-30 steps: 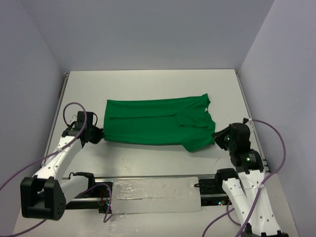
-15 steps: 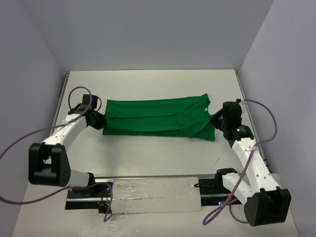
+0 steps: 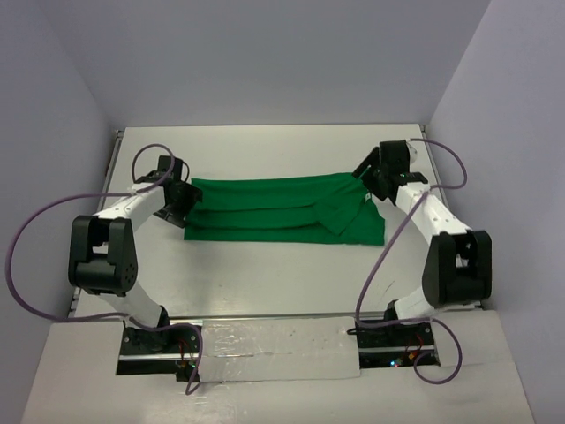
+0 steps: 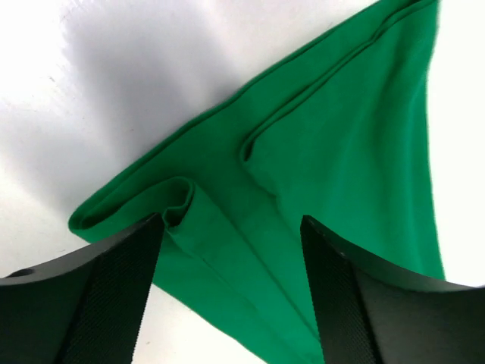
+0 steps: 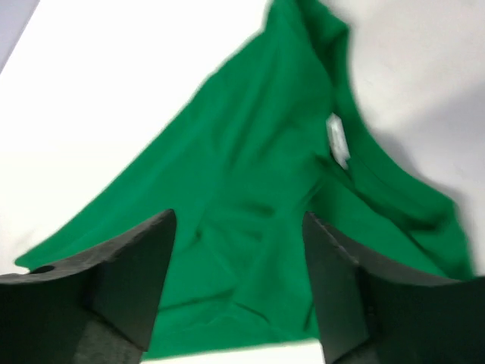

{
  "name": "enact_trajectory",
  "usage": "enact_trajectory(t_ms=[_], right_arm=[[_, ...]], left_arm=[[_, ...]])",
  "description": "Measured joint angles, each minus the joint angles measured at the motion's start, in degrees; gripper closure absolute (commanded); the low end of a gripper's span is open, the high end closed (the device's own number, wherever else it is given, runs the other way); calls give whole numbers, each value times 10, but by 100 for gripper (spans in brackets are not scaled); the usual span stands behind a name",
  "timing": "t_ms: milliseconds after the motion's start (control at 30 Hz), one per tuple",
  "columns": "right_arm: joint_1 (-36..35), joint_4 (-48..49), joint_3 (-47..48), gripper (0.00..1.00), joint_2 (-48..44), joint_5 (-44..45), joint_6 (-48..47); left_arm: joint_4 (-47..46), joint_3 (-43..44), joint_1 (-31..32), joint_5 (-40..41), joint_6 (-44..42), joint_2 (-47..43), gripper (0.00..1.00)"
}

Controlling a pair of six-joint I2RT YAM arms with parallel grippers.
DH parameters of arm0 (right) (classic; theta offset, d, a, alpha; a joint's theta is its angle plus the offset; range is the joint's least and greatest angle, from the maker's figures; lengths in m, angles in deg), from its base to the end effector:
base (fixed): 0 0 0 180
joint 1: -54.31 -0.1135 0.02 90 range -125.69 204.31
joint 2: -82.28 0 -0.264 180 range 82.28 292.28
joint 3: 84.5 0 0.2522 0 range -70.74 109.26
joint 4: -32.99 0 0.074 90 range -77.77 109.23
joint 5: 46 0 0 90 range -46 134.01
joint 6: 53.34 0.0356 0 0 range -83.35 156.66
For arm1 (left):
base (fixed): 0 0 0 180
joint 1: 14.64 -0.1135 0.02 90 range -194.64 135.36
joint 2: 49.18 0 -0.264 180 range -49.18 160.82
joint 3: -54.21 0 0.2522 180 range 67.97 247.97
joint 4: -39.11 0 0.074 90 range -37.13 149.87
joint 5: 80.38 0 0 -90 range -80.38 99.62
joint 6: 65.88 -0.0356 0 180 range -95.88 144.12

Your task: Fold and stack the t-shirts

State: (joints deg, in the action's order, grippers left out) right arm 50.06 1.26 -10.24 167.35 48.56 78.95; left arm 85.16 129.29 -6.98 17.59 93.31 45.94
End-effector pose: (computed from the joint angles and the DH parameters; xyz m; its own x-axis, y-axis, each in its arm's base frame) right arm 0.3250 0.0213 0.2552 -0.5092 0.6348 -0.5812 0.4423 0.7723 0.4560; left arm 0.3225 -0.0384 0.1901 -0.3932 -0.8812 -0.2625 -0.8198 0.4653 -0.3338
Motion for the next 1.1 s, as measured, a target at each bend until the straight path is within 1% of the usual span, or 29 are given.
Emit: enact_trajectory(t_ms=[67,167,267,367,567,733,1000,1067,1100], right_arm=[[0,5,10,23,21,-9,-5],[0,6,-5,23,10,-18,-10],[-1,26,-56,23,-32,-42,-12],[-6,31,-116,23,-73,-65,-9],[-20,57,-201,26,-79,-97,7],[-21,73,-211,33,-61,-109,18],[-21,109,-210,46,-7,-117,31],[-21,114,-208,52,9,-121,33],[-21,117,-207,57,17,-123,34]], left_arm=[[0,4,-3,1,5,-2,17],[2,4,-13,14,10,-21,18],[4,4,-13,42,2,-68,18],[9,9,2,71,-17,-125,19],[18,12,34,98,-57,-197,20],[22,-12,35,99,-70,-232,20],[32,-21,35,98,-75,-230,21],[32,-21,35,98,-75,-228,21],[32,-21,35,98,-75,-226,21]])
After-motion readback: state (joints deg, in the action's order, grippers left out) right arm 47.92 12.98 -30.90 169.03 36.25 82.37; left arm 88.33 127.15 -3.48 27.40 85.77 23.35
